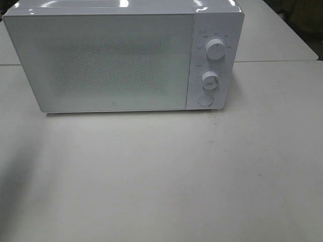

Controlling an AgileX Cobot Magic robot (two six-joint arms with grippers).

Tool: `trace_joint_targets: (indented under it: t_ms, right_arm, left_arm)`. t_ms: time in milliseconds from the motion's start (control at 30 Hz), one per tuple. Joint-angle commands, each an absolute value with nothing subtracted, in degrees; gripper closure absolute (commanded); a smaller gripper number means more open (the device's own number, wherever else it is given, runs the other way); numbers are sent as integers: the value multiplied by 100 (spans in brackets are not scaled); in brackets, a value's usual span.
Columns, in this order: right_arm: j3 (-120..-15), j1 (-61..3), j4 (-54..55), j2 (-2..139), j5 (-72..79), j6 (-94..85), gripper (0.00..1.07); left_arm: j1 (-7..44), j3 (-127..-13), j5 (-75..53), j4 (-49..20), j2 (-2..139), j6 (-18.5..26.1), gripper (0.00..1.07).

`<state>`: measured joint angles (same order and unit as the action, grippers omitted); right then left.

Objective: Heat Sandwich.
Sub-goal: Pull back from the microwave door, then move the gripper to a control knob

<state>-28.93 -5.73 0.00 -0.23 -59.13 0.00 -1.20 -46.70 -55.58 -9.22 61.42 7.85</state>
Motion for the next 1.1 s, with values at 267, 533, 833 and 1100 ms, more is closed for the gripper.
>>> trace_joint_targets:
  t_ms: [267, 533, 833, 1100]
  right_arm:
    - [-2888, -539, 0, -178, -5907, 0, 31]
    - [-2888, -539, 0, -178, -5907, 0, 31]
    - [-2888, -539, 0, -178, -5907, 0, 31]
    - [-2888, -539, 0, -178, -5907, 0, 31]
  left_arm:
    - [-172, -3965, -5638, -430, 4859, 384, 3]
    - [-172, -3398, -5747, -378, 3764, 350, 3]
    - [-172, -3008, -5626, -418, 2458, 350, 3]
    - [-172, -2842, -5947, -418, 1404, 350, 3]
